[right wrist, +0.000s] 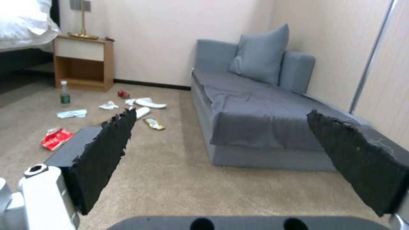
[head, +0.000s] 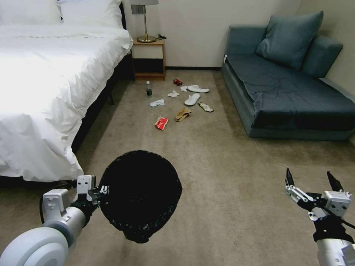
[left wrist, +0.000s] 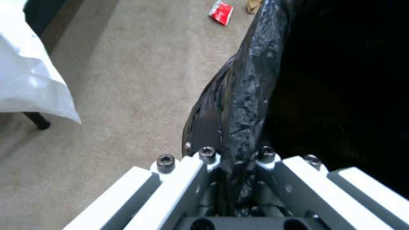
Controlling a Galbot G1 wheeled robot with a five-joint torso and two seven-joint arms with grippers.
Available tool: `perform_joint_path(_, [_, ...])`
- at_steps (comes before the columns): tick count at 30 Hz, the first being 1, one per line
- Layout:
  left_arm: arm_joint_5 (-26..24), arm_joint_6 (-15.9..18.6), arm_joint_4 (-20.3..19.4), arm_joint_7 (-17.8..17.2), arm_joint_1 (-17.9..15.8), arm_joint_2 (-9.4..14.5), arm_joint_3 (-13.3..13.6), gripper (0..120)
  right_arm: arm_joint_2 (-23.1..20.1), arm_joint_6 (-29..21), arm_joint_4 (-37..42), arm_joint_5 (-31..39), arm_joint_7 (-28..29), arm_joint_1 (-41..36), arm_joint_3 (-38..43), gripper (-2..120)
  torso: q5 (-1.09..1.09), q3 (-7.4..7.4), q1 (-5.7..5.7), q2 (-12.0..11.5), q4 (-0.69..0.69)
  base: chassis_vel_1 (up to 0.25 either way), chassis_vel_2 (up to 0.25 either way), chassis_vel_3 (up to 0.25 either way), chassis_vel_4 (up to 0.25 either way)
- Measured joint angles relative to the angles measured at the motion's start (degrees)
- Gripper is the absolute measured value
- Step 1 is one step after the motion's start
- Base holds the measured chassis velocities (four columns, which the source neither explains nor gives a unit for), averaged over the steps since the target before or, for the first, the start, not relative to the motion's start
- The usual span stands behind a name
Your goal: Pick up the trash bin, then pick up the garbage on the floor and place it into the trash bin.
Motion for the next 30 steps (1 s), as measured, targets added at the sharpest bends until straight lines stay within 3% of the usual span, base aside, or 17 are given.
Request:
perform_joint_path(8, [0.17,0.00,-0.20,0.17,-0.26,-1.09,-0.29,2,-1.63,-0.89,0.24,0.28,0.14,0.29,-0.08,100,0.00,-0.01,0.00,0.00,0.00,0.000,0.000,0.000,0.000])
perform_joint_path(19, [7.72,0.02,-1.47,4.46,0.43,-6.60,0.42,2,1.12,-1.83,2.81,-0.63,0.12,1.51,0.54,100,0.00,-0.01,0.00,-0.01,0.00,0.000,0.000,0.000,0.000])
perform_joint_path(30, [7.79,0.02,-1.92,4.37,1.47,-5.96,0.48,2,1.52,-2.08,4.35,-0.64,0.06,2.33,1.14,100,0.00,-0.01,-0.01,-0.01,0.00,0.000,0.000,0.000,0.000])
